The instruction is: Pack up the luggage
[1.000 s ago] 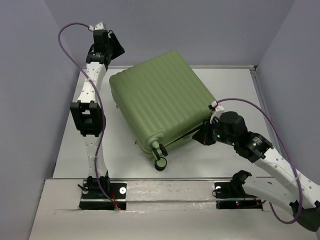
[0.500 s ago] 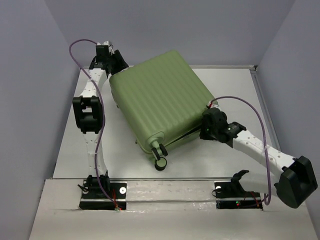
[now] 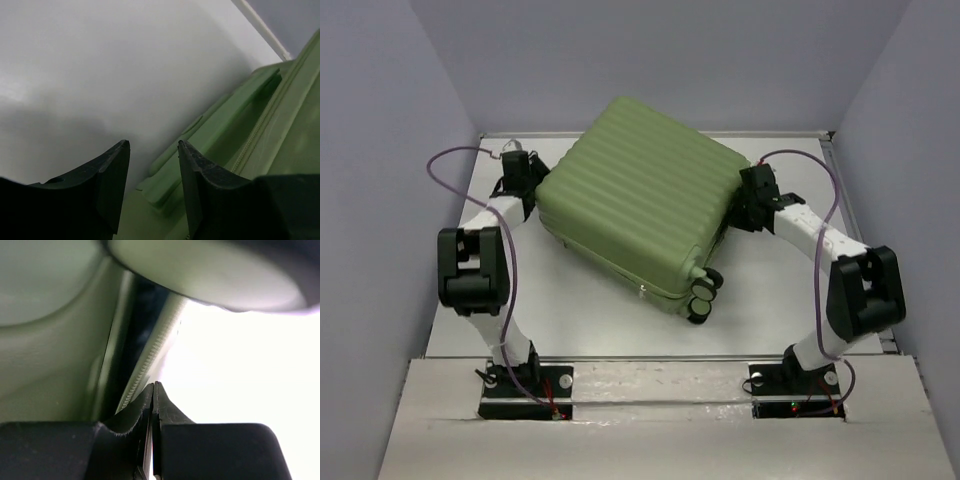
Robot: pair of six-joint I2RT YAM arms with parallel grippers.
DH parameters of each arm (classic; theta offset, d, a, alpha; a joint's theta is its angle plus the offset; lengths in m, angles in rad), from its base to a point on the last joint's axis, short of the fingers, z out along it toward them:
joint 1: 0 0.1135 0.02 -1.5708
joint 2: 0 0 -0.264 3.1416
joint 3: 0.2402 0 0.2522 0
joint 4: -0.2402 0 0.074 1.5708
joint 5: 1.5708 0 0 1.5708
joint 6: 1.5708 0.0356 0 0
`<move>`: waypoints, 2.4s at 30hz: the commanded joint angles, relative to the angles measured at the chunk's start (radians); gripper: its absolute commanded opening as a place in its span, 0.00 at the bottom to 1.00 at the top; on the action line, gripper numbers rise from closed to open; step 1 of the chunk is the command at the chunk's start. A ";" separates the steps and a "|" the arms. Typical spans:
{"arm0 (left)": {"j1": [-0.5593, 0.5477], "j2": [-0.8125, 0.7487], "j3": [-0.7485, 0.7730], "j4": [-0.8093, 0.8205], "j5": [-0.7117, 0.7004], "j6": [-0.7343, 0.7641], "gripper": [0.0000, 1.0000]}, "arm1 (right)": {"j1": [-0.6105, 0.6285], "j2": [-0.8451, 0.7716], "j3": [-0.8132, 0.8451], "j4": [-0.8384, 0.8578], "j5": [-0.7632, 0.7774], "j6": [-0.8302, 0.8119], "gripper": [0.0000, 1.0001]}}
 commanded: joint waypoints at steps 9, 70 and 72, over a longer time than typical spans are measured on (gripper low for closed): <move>-0.267 -0.820 -0.771 0.057 -0.134 -0.143 0.52 | 0.076 0.645 1.055 0.062 -0.572 0.032 0.82; 0.204 -0.004 0.086 -0.105 0.269 0.031 0.89 | 0.126 0.005 -0.036 0.522 -0.171 -0.037 0.07; 0.192 -0.074 -0.006 -0.080 0.255 0.014 0.89 | 0.116 0.037 -0.005 0.536 -0.189 -0.045 0.07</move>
